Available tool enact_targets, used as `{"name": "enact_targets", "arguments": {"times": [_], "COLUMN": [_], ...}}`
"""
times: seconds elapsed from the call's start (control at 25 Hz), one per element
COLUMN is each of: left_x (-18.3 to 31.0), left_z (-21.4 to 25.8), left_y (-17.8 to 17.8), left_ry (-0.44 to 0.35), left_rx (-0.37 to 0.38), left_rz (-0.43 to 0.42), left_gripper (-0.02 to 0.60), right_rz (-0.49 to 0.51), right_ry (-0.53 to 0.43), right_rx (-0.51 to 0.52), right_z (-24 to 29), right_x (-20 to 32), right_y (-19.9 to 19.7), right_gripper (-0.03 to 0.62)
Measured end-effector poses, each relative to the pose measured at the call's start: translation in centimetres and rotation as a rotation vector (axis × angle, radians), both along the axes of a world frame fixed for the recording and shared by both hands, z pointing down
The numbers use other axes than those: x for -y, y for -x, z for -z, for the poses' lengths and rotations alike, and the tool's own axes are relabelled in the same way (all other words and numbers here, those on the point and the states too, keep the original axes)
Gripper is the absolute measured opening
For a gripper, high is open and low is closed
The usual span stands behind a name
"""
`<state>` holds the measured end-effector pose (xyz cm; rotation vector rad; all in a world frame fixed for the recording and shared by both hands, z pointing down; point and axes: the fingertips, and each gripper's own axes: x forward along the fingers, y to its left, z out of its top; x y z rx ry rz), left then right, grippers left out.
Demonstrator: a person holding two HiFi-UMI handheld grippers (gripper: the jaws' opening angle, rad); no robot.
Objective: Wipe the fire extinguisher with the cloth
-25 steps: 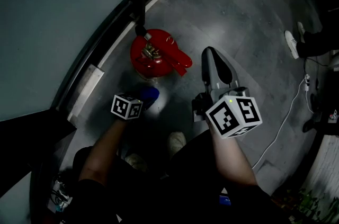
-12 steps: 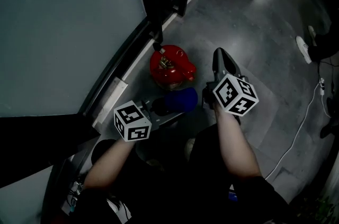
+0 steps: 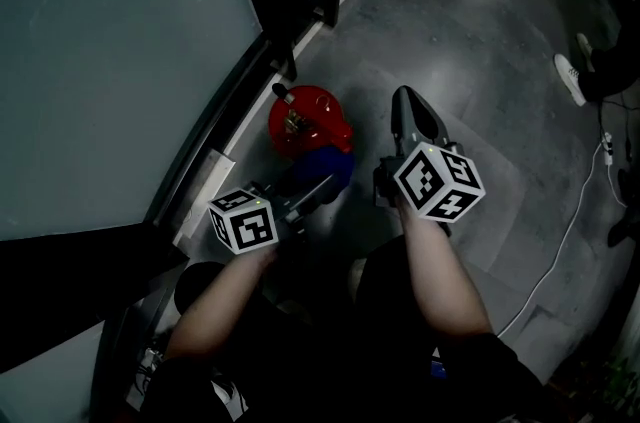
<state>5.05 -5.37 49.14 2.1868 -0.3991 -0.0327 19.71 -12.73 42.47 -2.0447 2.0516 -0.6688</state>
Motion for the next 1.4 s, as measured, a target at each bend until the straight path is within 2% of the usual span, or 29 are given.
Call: {"name": "enact_targets", "arguments": {"times": [0.12, 0.4, 0.64, 0.84, 1.4], "left_x": [0.1, 0.0, 0.1, 0.3, 0.4], "left_z": [-1.2, -5.0, -7.6, -10.0, -18.6], "left_y": [-0.3, -1.3, -1.5, -1.7, -1.0], "left_ry": [0.074, 0.148, 0.156, 0.176, 0.224], "left_rx": [-0.018, 0.046, 0.065, 0.03, 0.155], "left_rz": [0.064, 0.113, 0.12, 0.143, 0.182], "left_gripper": [0.164, 0.164, 0.164, 0.164, 0.164], "right_rz": [0.004, 0.019, 0.028, 0.045, 0.092], "right_ry": [-0.005, -0.005, -0.011, -0.023, -0.019], "right_rx": [0.006, 0.006, 0.024, 0.041, 0.115], "right_z": [0.1, 0.0, 0.3, 1.0, 1.8], "right_x": [0.0, 0.0, -0.4, -0.8, -2.3], "right_y": [0.0, 0.2, 0.1, 0.5, 2.3], "right_gripper": [0.003, 0.003, 0.003, 0.003, 0.003]}}
